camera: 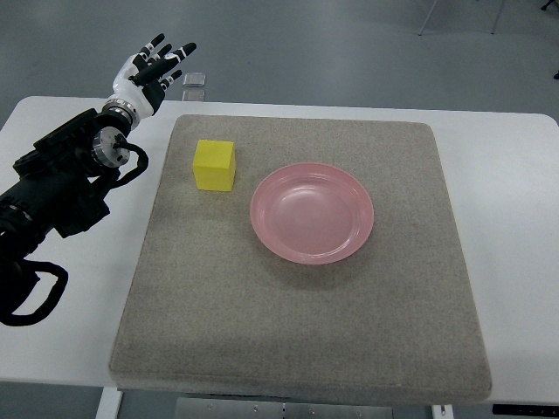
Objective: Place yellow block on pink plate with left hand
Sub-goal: 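Raise the left hand and swing it toward the yellow cube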
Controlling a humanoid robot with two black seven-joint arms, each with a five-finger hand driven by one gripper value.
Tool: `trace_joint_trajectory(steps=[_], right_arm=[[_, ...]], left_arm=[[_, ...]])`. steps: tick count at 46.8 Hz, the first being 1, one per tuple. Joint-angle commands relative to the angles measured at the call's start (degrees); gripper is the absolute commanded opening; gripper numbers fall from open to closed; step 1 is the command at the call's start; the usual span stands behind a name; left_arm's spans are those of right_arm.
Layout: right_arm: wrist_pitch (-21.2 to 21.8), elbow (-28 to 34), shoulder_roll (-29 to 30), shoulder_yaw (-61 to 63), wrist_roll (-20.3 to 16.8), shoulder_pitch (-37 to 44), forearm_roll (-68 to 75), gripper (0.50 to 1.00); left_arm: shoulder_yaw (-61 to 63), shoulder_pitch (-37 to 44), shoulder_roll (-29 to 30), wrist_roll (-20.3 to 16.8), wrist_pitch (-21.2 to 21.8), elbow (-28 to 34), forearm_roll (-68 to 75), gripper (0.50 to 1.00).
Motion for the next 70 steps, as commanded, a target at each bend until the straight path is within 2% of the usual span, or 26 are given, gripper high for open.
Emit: trace_joint_trajectory(steps=[1,6,47,64,70], right_arm=[[0.0,0.0,0.0,0.01,-0.01,0.0,0.0,0.924],[0.0,0.0,0.0,0.01,-0.01,0.0,0.0,0.924],[0.0,0.0,0.0,-0.08,-0.01,0.0,0.0,0.924],[0.0,0.0,0.0,0.01,-0.01,0.0,0.0,0.924],[0.0,0.0,0.0,0.01,-0.01,-0.01,0.0,0.924]], left_arm=[[0.0,0.08,0.0,-0.43,0.04,-0.06,0.1,0.994],[0.0,0.17,0.0,-2.28,-0.05,0.02,0.1,0.994],[1.75,-2.03,1.32,-2.54,-0.14,-1.29,2.64,0.994],[5.18,-4.4,13.26,-1.84,-0.31,-15.88,20.21,0.994],[8.69,-4.4,16.95,-1.75,-2.33,-19.31,23.56,0.992]])
